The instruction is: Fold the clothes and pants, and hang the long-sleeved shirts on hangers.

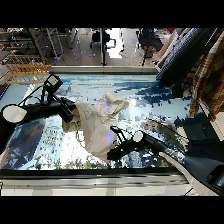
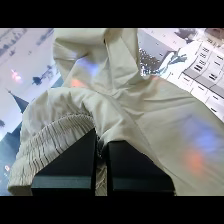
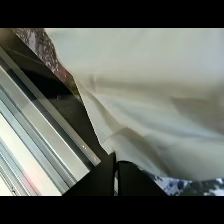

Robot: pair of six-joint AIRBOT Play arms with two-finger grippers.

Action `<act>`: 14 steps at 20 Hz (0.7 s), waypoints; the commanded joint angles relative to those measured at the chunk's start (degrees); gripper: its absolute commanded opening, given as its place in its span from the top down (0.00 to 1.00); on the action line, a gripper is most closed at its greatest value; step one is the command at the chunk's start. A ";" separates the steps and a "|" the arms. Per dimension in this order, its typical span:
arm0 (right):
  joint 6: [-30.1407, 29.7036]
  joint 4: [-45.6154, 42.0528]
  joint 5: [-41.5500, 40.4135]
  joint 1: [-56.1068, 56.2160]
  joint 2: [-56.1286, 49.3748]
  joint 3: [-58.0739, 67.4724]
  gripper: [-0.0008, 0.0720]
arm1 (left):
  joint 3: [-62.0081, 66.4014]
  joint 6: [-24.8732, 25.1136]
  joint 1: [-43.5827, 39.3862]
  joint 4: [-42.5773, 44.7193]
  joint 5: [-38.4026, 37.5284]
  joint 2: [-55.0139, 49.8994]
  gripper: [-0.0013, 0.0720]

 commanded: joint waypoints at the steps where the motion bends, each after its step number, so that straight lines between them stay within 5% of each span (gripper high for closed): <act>1: 3.89 -9.70 6.14 -1.57 2.56 4.70 0.97 | 0.04 -2.84 0.61 1.88 -0.24 0.79 0.96; 4: 11.87 -26.49 13.31 -6.38 14.75 10.34 0.97 | 0.04 -4.87 4.35 2.47 -5.73 2.62 0.96; 8: 15.87 -36.00 16.17 -15.58 35.17 23.45 0.97 | 1.70 -4.83 9.35 2.43 -16.98 6.12 0.96; 14: 14.23 -36.96 -1.05 -20.94 48.52 48.04 0.97 | 18.58 -4.90 10.25 -4.55 -31.54 13.51 0.96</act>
